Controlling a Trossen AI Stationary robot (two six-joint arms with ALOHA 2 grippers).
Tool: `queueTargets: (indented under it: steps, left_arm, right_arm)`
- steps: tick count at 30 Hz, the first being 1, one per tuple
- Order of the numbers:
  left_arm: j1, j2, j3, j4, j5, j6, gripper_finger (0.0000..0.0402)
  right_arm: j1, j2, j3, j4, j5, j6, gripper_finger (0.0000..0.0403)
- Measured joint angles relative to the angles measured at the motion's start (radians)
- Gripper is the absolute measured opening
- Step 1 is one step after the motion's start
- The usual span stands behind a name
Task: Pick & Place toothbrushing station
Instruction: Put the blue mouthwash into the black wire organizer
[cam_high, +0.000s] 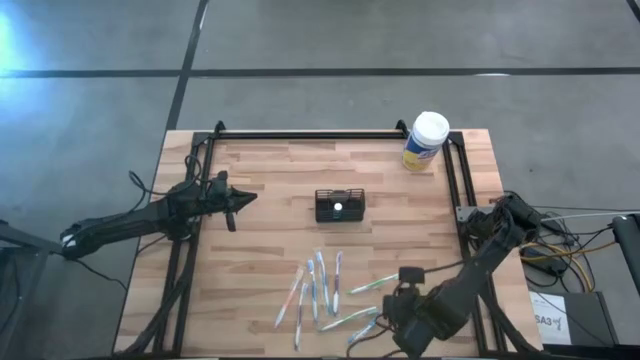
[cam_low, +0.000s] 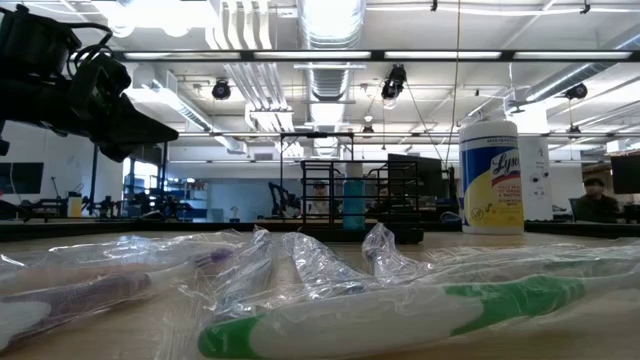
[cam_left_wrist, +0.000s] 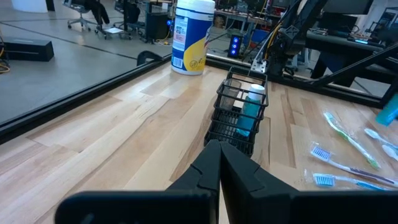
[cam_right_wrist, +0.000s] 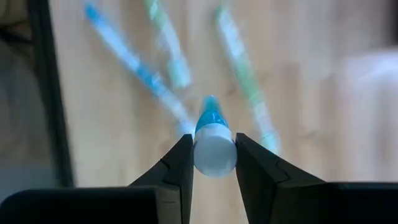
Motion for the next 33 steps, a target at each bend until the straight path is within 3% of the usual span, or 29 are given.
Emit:
queueTargets:
  steps: [9,15,26,33]
  left_arm:
    - [0.000,0.002,0.000,0.000,0.000,0.003,0.0007]
    - [0.000,0.004,0.000,0.000,0.000,0.004,0.0007]
    - [0.000,0.004,0.000,0.001,0.000,0.033,0.0007]
    - [0.000,0.015,0.000,0.000,0.000,0.054,0.0007]
  right_arm:
    - [-0.134,-0.122,0.141,-0.131,0.271,-0.221,0.0085]
    - [-0.315,-0.217,0.139,-0.140,0.284,-0.405,0.0085]
    - [-0.662,-0.195,0.139,-0.059,0.033,-0.918,0.0085]
    - [-0.773,-0.145,0.138,-0.028,-0.021,-1.098,0.0085]
